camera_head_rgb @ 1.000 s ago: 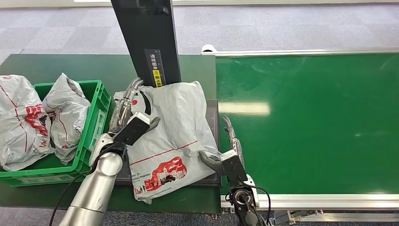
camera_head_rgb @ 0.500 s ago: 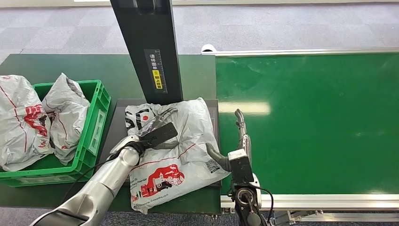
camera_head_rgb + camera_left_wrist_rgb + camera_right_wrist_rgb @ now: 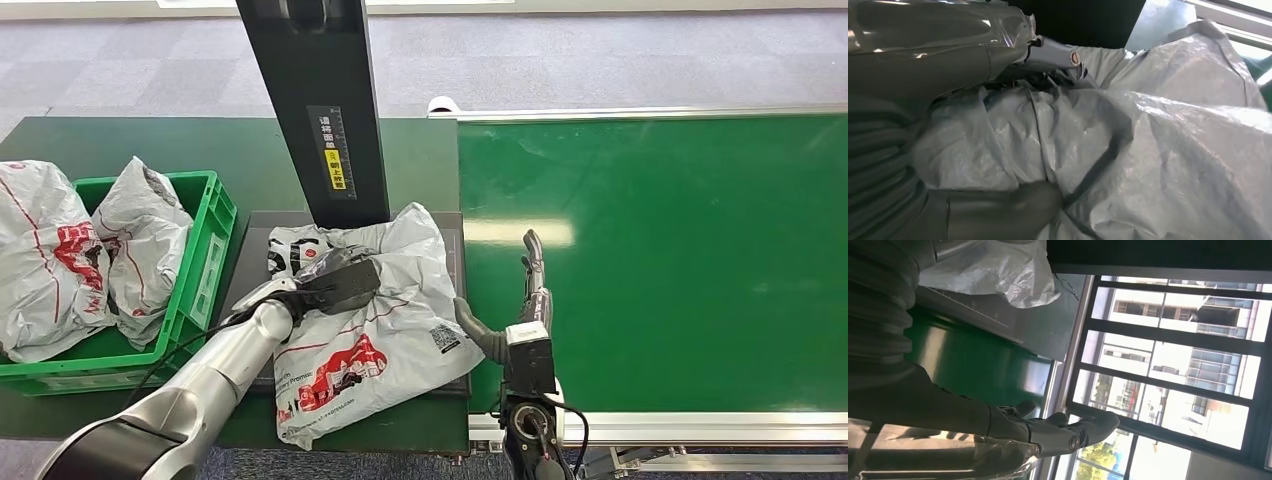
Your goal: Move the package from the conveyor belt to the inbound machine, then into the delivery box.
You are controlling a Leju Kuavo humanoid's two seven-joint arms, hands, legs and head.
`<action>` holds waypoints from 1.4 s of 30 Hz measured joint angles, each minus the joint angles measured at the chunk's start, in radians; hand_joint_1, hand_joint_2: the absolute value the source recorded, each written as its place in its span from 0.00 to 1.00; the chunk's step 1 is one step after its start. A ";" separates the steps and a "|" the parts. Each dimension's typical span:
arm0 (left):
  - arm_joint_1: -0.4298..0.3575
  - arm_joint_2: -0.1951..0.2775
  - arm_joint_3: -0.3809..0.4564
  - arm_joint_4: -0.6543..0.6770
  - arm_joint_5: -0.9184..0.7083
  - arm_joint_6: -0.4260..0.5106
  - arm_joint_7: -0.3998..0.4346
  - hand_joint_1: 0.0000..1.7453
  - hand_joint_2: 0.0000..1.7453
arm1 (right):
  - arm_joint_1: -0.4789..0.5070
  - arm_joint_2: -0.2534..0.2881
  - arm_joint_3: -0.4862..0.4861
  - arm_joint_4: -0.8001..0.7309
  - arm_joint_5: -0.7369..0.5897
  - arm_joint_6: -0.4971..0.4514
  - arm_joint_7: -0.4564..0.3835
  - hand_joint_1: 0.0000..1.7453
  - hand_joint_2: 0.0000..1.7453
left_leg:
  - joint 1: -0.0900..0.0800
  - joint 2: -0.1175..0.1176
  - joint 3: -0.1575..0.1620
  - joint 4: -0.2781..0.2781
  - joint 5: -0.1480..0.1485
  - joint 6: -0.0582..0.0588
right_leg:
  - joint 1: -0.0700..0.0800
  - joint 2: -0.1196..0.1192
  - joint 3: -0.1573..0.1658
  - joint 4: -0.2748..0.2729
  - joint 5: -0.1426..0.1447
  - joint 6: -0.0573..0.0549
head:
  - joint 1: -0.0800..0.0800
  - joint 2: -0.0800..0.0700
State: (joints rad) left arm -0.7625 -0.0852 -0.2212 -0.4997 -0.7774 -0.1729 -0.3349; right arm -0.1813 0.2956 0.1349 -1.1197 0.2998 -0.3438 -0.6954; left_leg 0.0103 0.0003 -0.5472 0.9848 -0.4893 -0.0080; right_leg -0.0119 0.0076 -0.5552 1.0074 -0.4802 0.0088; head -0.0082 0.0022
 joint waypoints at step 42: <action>0.495 0.008 0.510 -1.212 0.736 0.524 -0.363 1.00 1.00 | 0.141 -0.029 -0.048 -0.168 -0.026 -0.032 0.000 0.00 1.00 | 0.000 0.001 -0.006 0.000 0.000 -0.001 | 0.000 0.002 -0.007 0.000 -0.001 -0.001 | 0.000 0.000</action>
State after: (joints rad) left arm -0.2675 -0.0771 0.2891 -1.7113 -0.0416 0.3513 -0.6981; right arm -0.0404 0.2667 0.0866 -1.2875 0.2736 -0.3761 -0.6954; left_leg 0.0106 0.0014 -0.5530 0.9845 -0.4898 -0.0088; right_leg -0.0117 0.0092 -0.5617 1.0076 -0.4811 0.0083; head -0.0081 0.0021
